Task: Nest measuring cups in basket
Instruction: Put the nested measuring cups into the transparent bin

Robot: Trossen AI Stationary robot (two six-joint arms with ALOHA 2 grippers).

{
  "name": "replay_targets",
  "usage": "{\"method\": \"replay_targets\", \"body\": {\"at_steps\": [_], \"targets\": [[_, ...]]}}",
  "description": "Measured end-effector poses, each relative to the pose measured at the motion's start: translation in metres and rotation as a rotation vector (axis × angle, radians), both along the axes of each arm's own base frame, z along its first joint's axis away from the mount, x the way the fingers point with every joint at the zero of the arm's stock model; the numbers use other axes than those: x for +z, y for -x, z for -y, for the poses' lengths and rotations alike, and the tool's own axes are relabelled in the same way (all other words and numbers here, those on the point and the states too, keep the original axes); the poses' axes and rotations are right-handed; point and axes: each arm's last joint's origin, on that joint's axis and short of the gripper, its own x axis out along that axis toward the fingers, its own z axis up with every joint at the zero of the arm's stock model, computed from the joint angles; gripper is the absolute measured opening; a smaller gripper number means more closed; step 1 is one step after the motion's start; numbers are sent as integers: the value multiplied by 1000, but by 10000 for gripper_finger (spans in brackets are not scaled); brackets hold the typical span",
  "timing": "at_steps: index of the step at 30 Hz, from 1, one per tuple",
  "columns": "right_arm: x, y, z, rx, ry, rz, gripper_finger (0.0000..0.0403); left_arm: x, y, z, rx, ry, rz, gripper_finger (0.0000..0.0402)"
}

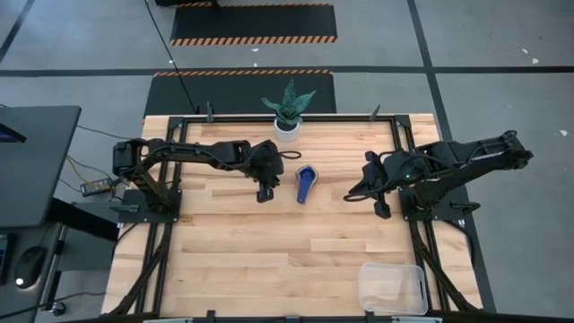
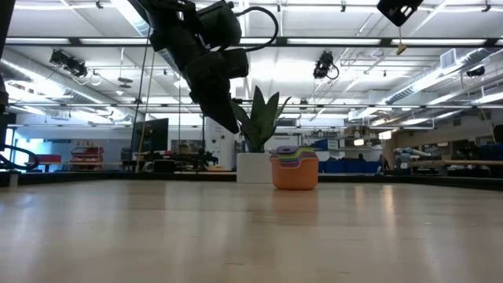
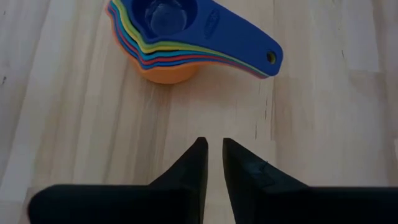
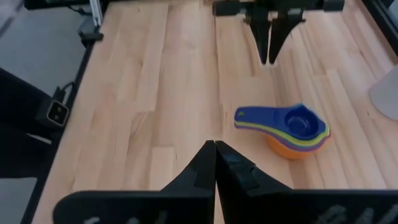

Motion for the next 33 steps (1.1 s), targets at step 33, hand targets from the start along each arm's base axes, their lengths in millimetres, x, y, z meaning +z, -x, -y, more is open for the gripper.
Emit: {"method": "replay_targets", "body": {"at_steps": [33], "targets": [[-33, -25, 25, -397, 95, -231, 12, 0, 0, 0, -1, 1, -5, 54]]}}
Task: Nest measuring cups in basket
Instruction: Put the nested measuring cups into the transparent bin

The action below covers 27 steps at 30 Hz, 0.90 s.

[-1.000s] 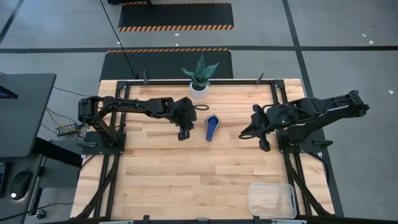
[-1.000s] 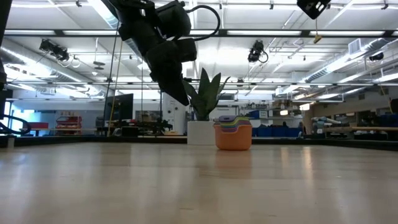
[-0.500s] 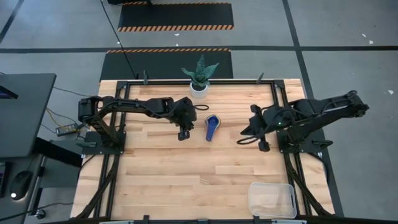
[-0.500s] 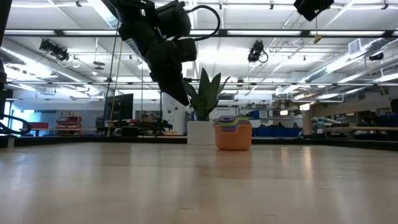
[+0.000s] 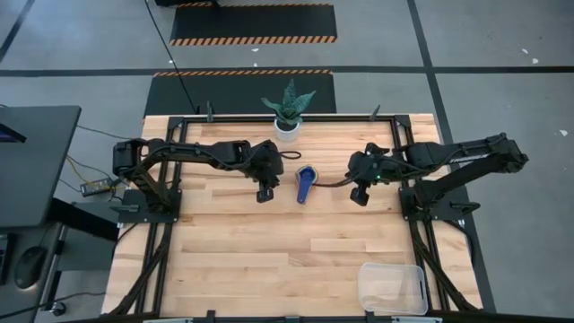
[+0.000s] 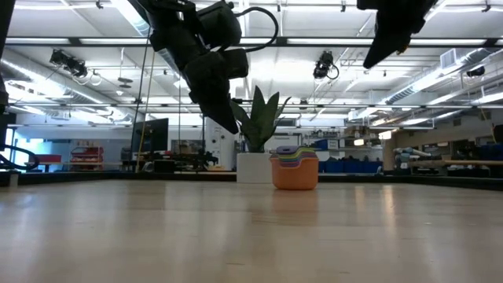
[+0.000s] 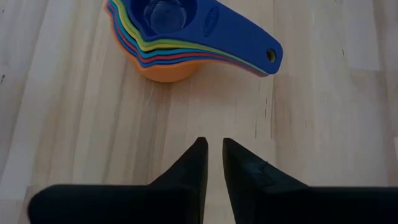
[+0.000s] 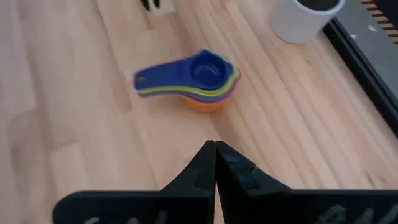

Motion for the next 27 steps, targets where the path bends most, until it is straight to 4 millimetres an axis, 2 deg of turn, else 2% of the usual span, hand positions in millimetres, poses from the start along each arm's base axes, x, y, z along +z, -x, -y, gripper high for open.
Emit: {"method": "replay_targets", "body": {"at_steps": [7, 15, 27], "targets": [[-2, 3, 12, -33, -1, -49, 12, 0, 0, 0, 0, 1, -2, 54], [-2, 0, 11, 14, -87, -26, 12, 0, -1, 9, -6, 20, -2, 54], [10, -14, 8, 85, -167, 159, 12, 0, -2, 11, 203, 178, -8, 54]]}}
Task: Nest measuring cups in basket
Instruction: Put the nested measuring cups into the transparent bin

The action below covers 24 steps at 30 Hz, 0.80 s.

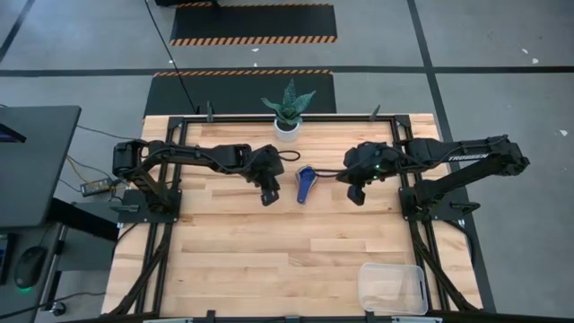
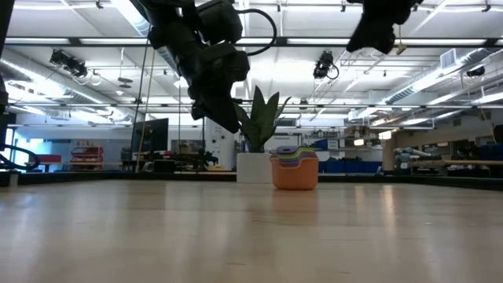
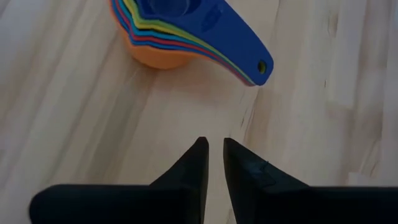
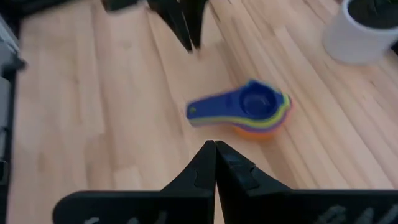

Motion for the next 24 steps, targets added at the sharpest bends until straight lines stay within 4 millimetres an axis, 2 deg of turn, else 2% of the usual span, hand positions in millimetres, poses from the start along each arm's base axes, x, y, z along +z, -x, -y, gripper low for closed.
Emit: {"method": "replay_targets", "body": {"at_steps": [11, 15, 21, 24], "targets": [[21, -16, -1, 33, 25, 264, 12, 0, 0, 0, 16, 11, -1, 54], [17, -14, 0, 47, 64, 221, 12, 0, 0, 0, 16, 10, -1, 54], [3, -4, 12, -133, 74, 47, 12, 0, 0, 0, 16, 10, 0, 54], [-1, 0, 15, -132, 105, -19, 12, 0, 0, 0, 15, 10, 0, 54]]}}
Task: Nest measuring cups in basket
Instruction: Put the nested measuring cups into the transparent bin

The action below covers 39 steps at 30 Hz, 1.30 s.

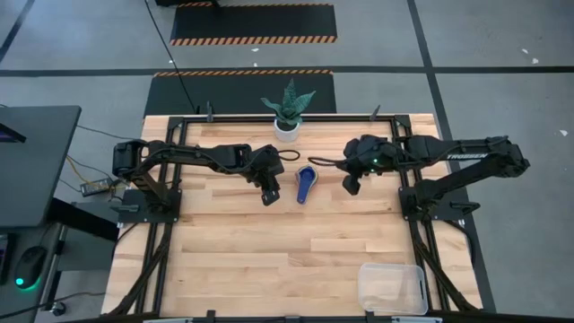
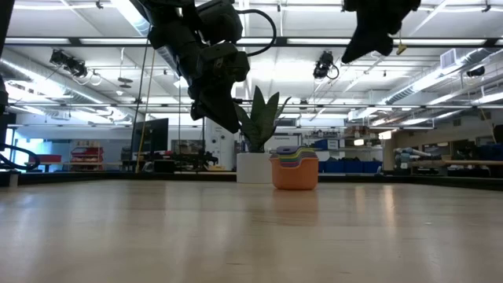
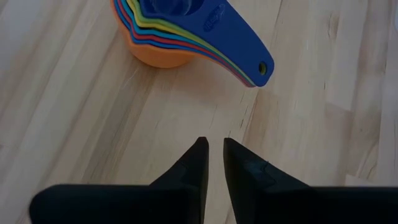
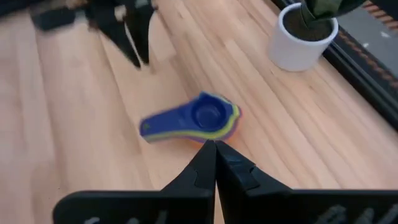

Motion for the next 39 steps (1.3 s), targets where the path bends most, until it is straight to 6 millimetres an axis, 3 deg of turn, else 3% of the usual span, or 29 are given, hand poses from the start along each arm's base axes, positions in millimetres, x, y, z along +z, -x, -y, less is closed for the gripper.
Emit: {"method": "replay_targets", "body": {"at_steps": [8, 17, 27, 39], "targets": [[3, 8, 3, 44, 193, -67, 12, 0, 0, 0, 0, 0, 0, 54], [15, 36, 2, 74, 228, -21, 12, 0, 0, 0, 1, 0, 4, 54], [-25, 69, 0, 47, 171, 190, 12, 0, -1, 0, 1, 0, 7, 54], [-69, 73, -3, 126, 75, 214, 12, 0, -1, 0, 1, 0, 7, 54]]}}
